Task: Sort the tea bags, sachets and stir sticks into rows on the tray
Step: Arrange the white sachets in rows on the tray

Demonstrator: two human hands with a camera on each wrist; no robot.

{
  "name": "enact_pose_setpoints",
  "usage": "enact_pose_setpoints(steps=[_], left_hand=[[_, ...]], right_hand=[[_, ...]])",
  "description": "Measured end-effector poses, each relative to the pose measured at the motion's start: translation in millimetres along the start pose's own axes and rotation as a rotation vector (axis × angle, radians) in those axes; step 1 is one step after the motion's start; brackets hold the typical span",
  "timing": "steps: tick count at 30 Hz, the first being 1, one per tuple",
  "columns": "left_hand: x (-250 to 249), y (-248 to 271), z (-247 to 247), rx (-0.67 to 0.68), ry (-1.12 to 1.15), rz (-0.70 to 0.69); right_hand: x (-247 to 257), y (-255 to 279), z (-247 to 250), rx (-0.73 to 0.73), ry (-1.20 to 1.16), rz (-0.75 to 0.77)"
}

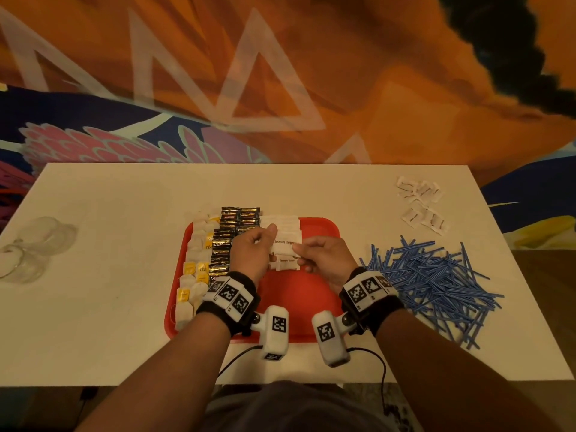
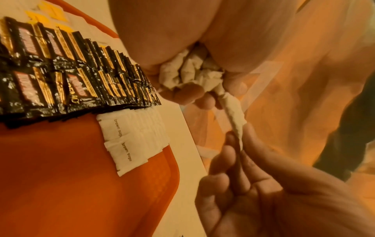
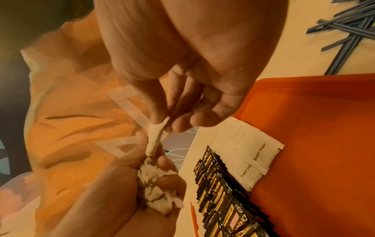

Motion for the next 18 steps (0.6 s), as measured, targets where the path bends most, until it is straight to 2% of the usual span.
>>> enact_pose_setpoints(steps=[4, 9, 14, 18], left_hand=[[13, -5, 10, -0.063, -0.077, -0.010], [38, -6, 34, -0.077, -0.025, 0.117], [62, 0, 60, -0.071, -0.028, 0.180], [79, 4, 80, -0.061, -0.018, 0.223]], right_hand=[[-10, -7, 3, -0.048, 0.080, 0.028], [-35, -22, 24, -0.148, 0.215, -0.003], [-65, -37, 19, -0.141, 0.376, -0.047], [-88, -52, 4, -0.132, 0.396, -0.097]])
Point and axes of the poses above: each hand's wrist, its own y-axis away from the middle knuckle, its own z-axis out of the back of the hand, x = y × z, the point moved 7 cm from there along -y, towards the middle knuckle, and after that the axes turned 8 degrees about -y, right-handed, at the moved point
